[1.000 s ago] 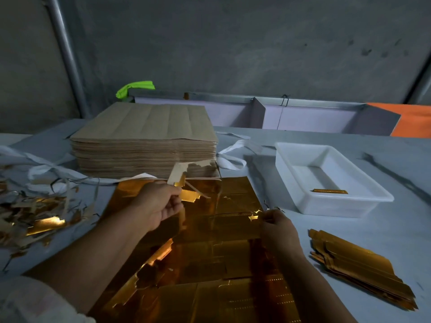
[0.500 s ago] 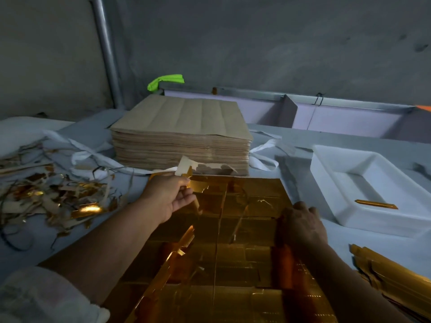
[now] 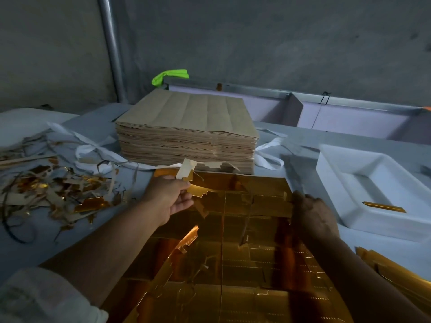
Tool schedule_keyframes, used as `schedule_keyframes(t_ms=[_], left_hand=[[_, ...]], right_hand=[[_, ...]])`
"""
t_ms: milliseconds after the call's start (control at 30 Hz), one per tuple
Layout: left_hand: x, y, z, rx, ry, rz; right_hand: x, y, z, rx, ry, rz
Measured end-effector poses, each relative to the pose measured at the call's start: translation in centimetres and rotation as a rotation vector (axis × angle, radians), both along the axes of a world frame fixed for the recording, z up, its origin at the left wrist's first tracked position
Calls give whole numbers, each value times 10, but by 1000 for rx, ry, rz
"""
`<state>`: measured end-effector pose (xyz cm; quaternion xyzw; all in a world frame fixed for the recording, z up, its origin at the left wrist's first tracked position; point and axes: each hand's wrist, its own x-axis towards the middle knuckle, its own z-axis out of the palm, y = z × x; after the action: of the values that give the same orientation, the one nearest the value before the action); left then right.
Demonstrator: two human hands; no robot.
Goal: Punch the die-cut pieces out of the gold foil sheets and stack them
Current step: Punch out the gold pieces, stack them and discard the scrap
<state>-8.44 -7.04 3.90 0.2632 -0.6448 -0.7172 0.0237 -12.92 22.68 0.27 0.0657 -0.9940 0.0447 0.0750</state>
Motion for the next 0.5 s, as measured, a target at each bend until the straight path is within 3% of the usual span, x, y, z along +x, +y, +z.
schedule_keyframes(t_ms=[167,300,500], left_hand=[[0,-7,-13,-54,-34,2],[2,-10,-20,-63,-66,2],[7,-14,-24,-60,-86,3]], right_hand=[[2,-32,20,7,13,313],[13,-58,15,42,-185,521],[24,-69,3,93,-272,584]])
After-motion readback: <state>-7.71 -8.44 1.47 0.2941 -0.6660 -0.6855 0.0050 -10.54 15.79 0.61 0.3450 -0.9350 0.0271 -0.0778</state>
